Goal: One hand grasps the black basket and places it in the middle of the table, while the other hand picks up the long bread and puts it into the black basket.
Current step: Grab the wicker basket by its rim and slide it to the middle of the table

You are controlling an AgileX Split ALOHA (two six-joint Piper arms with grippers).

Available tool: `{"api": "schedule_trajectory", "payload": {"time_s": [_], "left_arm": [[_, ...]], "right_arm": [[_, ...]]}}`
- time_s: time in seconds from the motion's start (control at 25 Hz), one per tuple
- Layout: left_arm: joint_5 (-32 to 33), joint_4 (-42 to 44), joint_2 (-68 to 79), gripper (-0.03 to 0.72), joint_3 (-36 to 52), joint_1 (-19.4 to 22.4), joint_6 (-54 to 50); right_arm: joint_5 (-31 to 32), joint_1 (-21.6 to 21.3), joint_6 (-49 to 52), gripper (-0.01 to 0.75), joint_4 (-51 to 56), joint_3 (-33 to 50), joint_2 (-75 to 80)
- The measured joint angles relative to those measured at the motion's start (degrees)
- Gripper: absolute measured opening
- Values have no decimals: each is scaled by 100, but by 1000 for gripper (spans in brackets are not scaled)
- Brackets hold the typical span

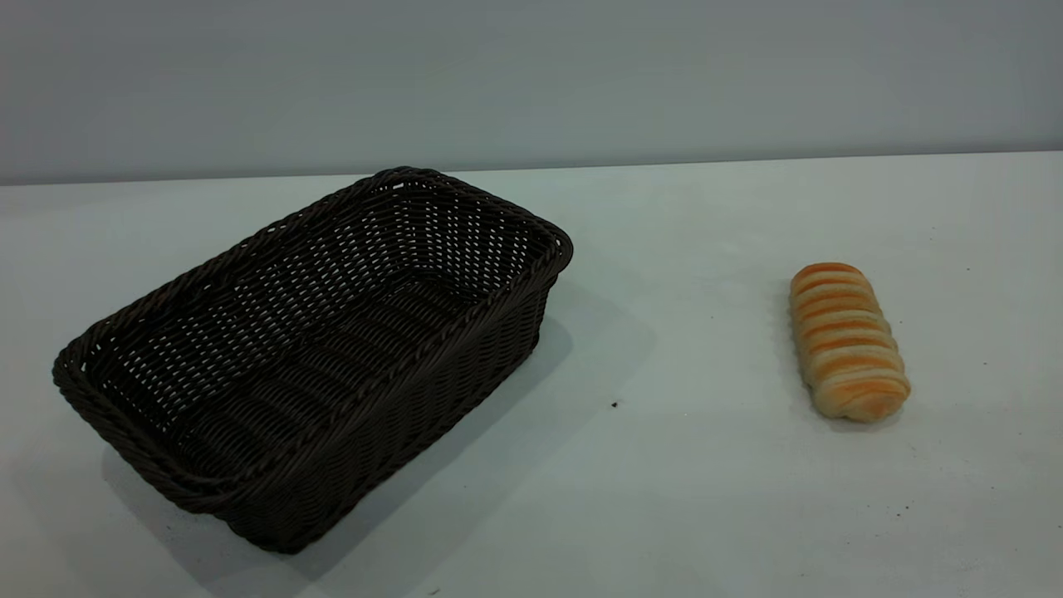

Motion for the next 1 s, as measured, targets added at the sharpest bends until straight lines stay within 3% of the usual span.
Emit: {"api": "schedule_trajectory", "payload": {"time_s": [0.6,0.76,1.0], "left_arm": [[-12,0,0,455,-7,0,6],[-279,-37,0,455,-69,0,-7],[-446,-443,242,455,-98,0,-129]], "right_arm": [[0,0,0,239,2,0,0],[-58,0,0,243,137,-14,0],[-207,0,-147,340,522,-111,233]]}}
